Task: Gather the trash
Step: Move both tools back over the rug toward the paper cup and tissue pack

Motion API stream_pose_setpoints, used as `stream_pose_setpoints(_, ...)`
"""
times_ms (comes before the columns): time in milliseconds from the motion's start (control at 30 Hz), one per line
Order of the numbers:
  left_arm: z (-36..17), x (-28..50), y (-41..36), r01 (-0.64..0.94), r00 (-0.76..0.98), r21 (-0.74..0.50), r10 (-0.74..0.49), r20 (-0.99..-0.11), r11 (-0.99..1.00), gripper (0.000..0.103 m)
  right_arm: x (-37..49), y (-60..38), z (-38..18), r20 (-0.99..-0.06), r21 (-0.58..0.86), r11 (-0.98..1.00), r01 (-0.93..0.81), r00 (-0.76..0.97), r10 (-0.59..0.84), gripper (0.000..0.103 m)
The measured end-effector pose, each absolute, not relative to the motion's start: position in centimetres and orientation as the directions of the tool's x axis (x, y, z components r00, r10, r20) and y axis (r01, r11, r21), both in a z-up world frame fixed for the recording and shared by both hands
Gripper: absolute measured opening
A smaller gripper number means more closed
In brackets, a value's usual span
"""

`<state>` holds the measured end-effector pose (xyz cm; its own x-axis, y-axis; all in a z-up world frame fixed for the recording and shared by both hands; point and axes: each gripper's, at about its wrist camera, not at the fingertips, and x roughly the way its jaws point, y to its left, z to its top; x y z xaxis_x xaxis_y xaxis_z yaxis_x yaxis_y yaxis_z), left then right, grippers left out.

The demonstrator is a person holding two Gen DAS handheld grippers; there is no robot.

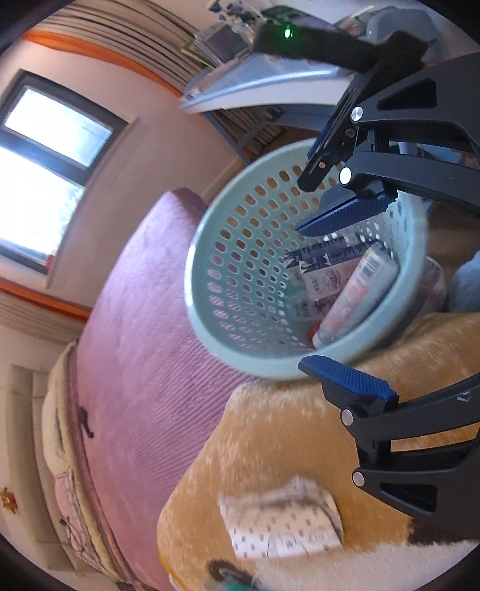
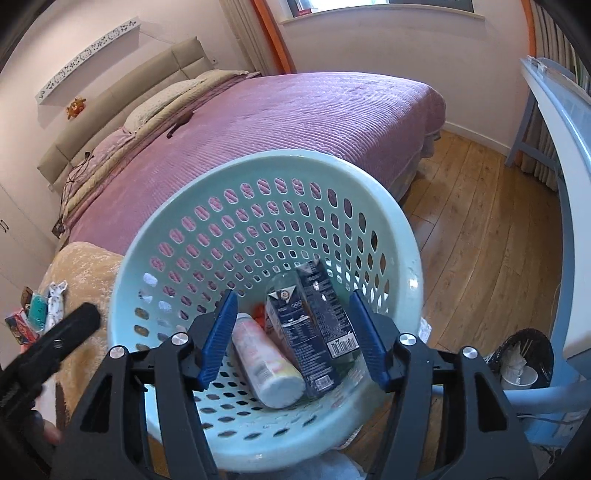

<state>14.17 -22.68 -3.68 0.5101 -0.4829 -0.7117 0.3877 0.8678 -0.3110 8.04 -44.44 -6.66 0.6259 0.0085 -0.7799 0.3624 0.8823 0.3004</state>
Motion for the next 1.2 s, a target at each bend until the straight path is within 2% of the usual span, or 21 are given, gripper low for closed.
stream_pose_setpoints(100,-2.1,12.5,-20.9,0.391,0.554,-0.316,-0.495,-0.669,0.865,0.071,7.7,-43.6,-5.7,-0.765,0.302,0.89,0.341,0.644,0.012,0.059)
stream_pose_setpoints(333,1.4,8.9,-16.1,0.371,0.646,-0.306,-0.48,-0.593,0.877,0.072,7.0,-40.6,-3.4,-0.733,0.307,0.913,0.267,0.679,0.048,0.059)
stream_pose_setpoints(533,3.7,5.9,-10.0,0.292,0.736,-0.301,-0.414,-0.536,0.908,0.076,6.5,-36.8,-1.5,-0.694,0.297,0.94,0.166,0.714,0.093,0.059)
stream_pose_setpoints(700,4.5,3.7,-3.4,0.167,0.8,-0.296,-0.305,-0.516,0.94,0.079,6.4,-32.9,-0.4,-0.653,0.285,0.957,0.06,0.743,0.147,0.059)
stream_pose_setpoints(933,3.6,2.8,5.8,-0.016,0.817,-0.294,-0.157,-0.555,0.956,0.079,7.6,-26.8,-0.5,-0.647,0.271,0.959,-0.079,0.723,0.242,0.059)
stream_pose_setpoints(1200,0.5,6.1,7.9,-0.05,0.734,-0.279,-0.154,-0.661,0.959,0.082,10.7,-21.3,-1.5,-0.681,0.239,0.958,-0.159,0.676,0.282,0.063)
